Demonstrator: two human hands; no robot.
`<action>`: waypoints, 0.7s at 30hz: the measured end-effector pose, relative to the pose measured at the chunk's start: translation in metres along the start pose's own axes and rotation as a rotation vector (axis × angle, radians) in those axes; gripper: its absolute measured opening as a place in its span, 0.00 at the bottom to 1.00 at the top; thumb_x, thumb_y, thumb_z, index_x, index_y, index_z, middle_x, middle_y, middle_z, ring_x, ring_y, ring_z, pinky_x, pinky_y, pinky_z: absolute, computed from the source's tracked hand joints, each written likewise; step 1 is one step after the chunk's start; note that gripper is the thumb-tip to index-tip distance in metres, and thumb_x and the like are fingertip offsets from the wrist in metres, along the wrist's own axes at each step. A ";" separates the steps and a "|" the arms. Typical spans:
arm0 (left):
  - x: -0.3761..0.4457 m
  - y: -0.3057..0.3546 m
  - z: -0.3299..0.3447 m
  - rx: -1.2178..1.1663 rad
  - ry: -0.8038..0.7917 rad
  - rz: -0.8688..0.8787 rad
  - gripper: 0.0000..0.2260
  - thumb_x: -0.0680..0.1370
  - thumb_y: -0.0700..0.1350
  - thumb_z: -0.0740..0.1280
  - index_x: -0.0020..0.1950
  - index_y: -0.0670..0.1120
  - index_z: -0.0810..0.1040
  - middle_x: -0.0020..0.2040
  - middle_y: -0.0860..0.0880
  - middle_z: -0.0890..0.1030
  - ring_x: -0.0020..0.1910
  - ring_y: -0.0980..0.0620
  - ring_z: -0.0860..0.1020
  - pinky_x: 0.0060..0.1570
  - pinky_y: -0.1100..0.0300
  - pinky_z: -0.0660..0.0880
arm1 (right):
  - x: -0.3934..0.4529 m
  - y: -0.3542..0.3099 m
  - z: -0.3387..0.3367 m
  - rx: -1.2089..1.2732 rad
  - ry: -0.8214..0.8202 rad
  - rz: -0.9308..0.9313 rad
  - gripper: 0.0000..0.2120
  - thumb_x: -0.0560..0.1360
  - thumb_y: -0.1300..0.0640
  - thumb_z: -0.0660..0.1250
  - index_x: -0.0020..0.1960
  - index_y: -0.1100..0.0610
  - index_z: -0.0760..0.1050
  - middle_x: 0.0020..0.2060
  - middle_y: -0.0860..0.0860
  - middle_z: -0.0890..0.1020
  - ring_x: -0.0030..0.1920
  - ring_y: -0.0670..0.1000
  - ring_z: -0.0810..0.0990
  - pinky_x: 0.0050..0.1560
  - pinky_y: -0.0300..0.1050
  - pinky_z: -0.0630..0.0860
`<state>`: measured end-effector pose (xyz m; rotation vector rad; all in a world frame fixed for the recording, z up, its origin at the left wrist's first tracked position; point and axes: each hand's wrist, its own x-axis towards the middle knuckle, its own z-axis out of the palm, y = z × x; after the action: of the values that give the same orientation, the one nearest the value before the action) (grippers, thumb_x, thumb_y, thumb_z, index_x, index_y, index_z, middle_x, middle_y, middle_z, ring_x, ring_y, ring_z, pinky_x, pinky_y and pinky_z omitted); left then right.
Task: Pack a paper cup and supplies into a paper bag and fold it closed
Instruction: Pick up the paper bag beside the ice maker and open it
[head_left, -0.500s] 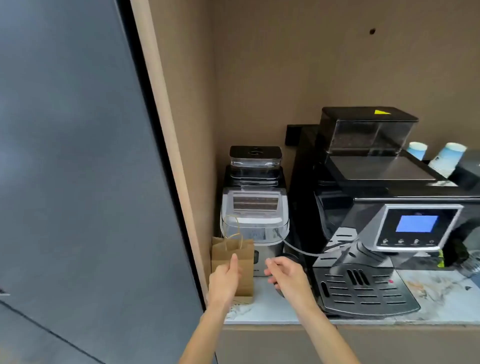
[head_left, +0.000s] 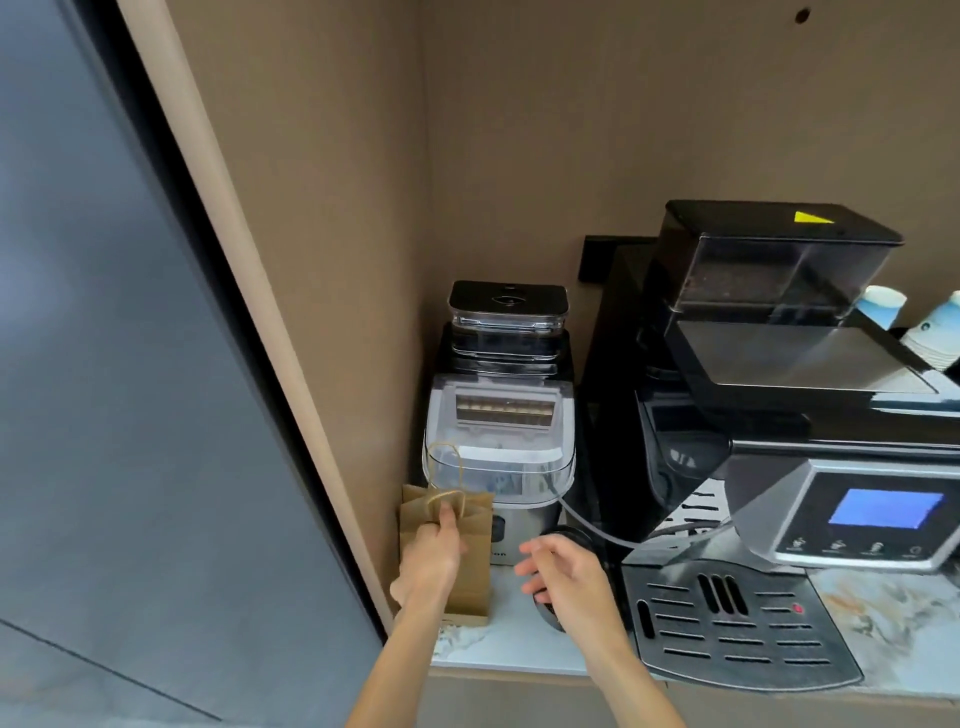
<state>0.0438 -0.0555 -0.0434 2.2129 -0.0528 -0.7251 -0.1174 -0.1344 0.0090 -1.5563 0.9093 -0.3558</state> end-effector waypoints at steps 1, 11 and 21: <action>0.001 -0.001 0.001 -0.006 0.003 0.000 0.31 0.77 0.66 0.45 0.36 0.50 0.82 0.41 0.50 0.85 0.47 0.45 0.83 0.61 0.49 0.75 | 0.002 0.000 -0.002 -0.015 -0.017 0.000 0.10 0.80 0.58 0.61 0.45 0.52 0.81 0.38 0.51 0.87 0.33 0.44 0.81 0.44 0.42 0.77; -0.030 -0.032 -0.002 -0.015 0.036 0.174 0.25 0.76 0.62 0.53 0.28 0.50 0.75 0.32 0.48 0.81 0.42 0.40 0.84 0.49 0.48 0.81 | 0.019 -0.020 0.007 -0.057 -0.189 -0.135 0.06 0.79 0.56 0.65 0.49 0.52 0.81 0.42 0.49 0.87 0.44 0.44 0.85 0.56 0.45 0.81; -0.064 -0.042 -0.013 0.177 0.115 0.391 0.17 0.81 0.50 0.57 0.34 0.47 0.67 0.33 0.51 0.73 0.36 0.48 0.75 0.39 0.54 0.73 | 0.022 -0.022 0.030 -0.456 -0.459 -0.164 0.18 0.83 0.49 0.52 0.54 0.52 0.81 0.52 0.48 0.85 0.55 0.46 0.82 0.63 0.48 0.76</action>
<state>-0.0105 -0.0008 -0.0351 2.3094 -0.4944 -0.3877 -0.0751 -0.1297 0.0175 -2.0285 0.5204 0.1095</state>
